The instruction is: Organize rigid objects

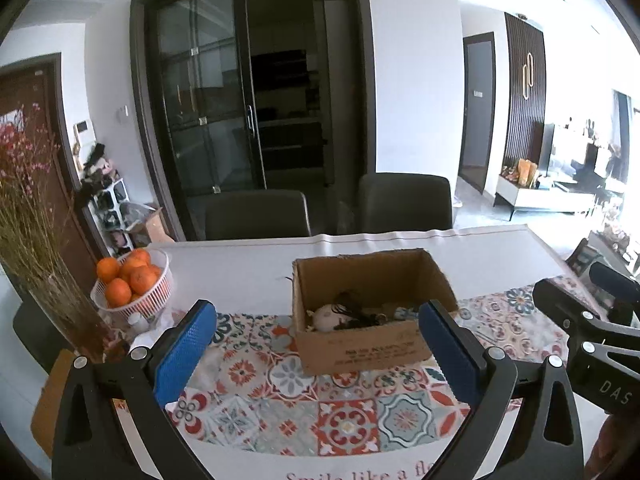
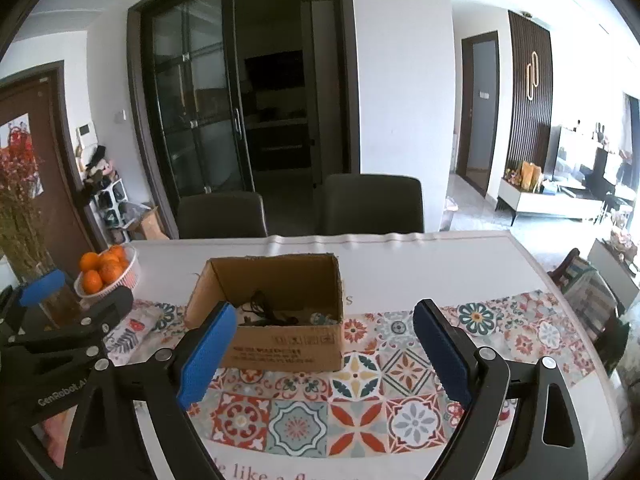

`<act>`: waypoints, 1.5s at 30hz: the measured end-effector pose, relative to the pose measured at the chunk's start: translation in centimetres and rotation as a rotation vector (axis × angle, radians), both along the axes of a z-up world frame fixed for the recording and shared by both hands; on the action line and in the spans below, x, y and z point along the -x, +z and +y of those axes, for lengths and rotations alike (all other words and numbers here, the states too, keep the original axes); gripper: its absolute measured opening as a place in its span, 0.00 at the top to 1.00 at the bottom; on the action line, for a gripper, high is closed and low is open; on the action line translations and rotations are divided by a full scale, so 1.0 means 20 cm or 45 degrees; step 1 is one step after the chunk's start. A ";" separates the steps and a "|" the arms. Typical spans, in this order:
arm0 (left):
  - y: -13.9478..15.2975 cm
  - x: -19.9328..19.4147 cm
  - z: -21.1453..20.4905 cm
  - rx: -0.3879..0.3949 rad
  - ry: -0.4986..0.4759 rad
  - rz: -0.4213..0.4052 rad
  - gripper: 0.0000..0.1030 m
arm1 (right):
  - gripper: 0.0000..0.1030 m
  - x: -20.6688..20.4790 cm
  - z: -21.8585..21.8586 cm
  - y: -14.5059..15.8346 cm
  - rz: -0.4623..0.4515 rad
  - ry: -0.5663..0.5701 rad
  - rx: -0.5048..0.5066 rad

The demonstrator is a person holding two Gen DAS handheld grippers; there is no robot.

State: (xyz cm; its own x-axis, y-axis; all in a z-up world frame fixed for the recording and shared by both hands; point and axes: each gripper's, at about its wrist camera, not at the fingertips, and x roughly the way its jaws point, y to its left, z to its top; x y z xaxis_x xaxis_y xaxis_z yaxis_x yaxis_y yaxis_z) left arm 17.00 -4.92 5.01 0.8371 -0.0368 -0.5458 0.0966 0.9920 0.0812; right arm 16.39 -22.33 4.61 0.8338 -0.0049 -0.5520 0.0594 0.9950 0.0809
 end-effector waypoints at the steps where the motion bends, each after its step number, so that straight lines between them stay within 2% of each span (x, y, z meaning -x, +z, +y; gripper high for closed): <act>1: 0.00 0.02 0.00 0.011 0.003 0.003 0.00 | 0.11 0.02 0.00 0.01 -0.008 -0.003 0.005; 6: 0.02 0.10 0.00 0.043 -0.010 0.010 0.00 | 0.10 0.13 0.02 0.05 -0.060 -0.009 0.017; 19: 0.08 0.23 0.02 0.005 -0.010 -0.048 0.00 | 0.09 0.24 0.02 0.07 -0.073 0.013 -0.016; 45: 0.10 0.24 0.01 0.013 -0.013 -0.061 0.00 | 0.09 0.28 0.01 0.10 -0.105 0.004 0.007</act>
State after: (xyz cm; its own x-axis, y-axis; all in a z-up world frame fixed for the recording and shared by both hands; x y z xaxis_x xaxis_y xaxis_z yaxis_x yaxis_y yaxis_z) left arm 12.12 -4.65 7.01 0.8617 -0.0509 -0.5048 0.1032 0.9917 0.0761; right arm 10.80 -22.19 6.58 0.8764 -0.0049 -0.4816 0.0493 0.9956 0.0797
